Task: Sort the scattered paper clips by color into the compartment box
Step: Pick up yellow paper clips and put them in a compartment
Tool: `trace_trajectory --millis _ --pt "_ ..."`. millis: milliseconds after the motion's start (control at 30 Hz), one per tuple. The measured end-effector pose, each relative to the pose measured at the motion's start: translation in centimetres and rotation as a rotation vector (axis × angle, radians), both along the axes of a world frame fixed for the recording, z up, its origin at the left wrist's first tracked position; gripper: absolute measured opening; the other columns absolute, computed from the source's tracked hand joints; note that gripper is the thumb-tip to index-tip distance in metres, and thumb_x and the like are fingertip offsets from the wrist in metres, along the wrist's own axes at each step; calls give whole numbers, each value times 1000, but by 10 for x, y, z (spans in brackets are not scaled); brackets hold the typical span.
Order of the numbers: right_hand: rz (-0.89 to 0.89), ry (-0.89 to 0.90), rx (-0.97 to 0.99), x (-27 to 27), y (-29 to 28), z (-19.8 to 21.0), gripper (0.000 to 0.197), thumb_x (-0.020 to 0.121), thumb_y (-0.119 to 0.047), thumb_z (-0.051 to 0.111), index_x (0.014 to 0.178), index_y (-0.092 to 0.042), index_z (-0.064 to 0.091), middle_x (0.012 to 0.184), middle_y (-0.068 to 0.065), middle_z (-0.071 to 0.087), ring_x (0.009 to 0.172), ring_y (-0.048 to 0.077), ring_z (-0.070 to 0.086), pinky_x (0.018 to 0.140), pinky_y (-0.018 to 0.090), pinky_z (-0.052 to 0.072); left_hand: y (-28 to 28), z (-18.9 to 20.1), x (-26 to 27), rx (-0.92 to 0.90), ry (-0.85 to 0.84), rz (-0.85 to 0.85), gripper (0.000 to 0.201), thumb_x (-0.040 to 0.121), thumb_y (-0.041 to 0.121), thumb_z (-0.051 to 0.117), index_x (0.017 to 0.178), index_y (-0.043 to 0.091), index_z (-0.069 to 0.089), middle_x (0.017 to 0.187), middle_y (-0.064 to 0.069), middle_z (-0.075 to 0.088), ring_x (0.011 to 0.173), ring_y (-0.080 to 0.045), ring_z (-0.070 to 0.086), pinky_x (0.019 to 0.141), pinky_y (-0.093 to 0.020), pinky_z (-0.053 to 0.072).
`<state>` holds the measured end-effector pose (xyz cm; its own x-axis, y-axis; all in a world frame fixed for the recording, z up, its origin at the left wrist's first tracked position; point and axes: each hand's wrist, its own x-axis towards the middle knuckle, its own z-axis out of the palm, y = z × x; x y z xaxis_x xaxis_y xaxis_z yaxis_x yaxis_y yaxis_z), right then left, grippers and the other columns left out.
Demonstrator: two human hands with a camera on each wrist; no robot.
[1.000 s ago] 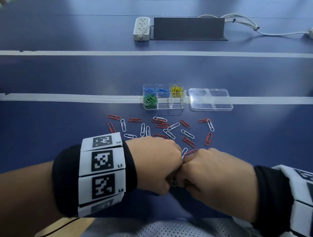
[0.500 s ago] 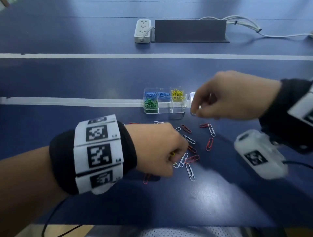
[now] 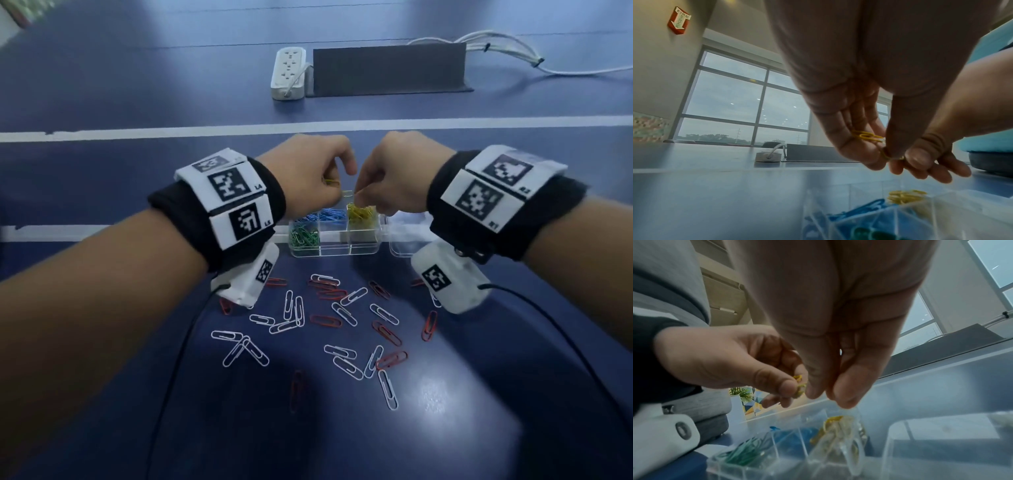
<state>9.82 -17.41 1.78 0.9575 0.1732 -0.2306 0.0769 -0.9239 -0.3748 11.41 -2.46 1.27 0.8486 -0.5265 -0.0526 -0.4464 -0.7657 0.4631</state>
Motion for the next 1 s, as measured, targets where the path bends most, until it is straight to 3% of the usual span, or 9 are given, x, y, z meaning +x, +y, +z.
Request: trace_trajectory --millis 67,167,267,367,500,633,767,900,1000 --pt "-4 11 15 -2 -5 2 9 83 -27 65 82 -21 71 63 0 67 61 14 63 67 25 52 -5 -1 2 -8 -1 -26 29 78 8 58 104 20 55 81 0 68 64 -1 53 63 -13 40" --pt "-28 3 19 -5 -16 6 11 84 -22 62 82 -21 72 68 5 72 59 15 65 73 30 57 -14 1 3 18 -17 -75 30 78 6 60 105 19 55 84 -1 69 65 -2 53 62 -17 40" --pt "-41 -6 21 -10 -26 7 12 85 -20 60 82 -23 71 62 -2 67 53 11 62 69 28 55 -24 3 3 94 -68 -131 31 78 5 59 105 19 57 85 1 68 65 -4 51 65 -15 35" --pt "-30 -24 -11 -18 -32 6 11 84 -24 61 85 -25 72 59 -8 62 53 3 55 65 24 46 -30 5 0 174 -62 -179 32 77 6 61 106 20 60 90 4 69 76 -10 57 76 -21 44" --pt "-12 -30 -46 -27 -37 3 16 84 -28 63 96 -24 71 60 -16 52 68 16 54 73 26 43 -29 8 -4 169 -28 -189 35 77 3 61 107 21 62 96 2 72 87 -12 66 86 -26 50" --pt "5 -27 -52 -35 -38 1 17 84 -30 62 99 -26 70 61 -16 50 70 16 54 76 29 46 -25 6 -8 132 6 -176 36 78 1 60 108 22 63 99 1 72 89 -13 68 88 -27 51" --pt "32 -38 -57 -43 -38 3 15 84 -27 62 96 -27 71 65 -14 55 69 14 52 76 26 45 -18 9 -13 86 -4 -188 29 80 9 63 106 22 63 93 3 71 81 -12 66 81 -24 49" --pt "119 -28 -107 -57 -30 5 11 81 -23 65 88 -26 73 70 -12 62 65 7 52 75 24 45 -5 15 -26 87 -33 -222 23 80 16 62 101 24 64 77 8 68 69 -6 61 74 -20 46" --pt "160 -13 -159 -65 -24 7 13 78 -17 65 86 -23 74 79 -5 72 75 16 62 79 29 53 7 16 -38 142 -21 -246 18 80 21 62 96 29 65 66 14 61 62 5 55 68 -17 44"
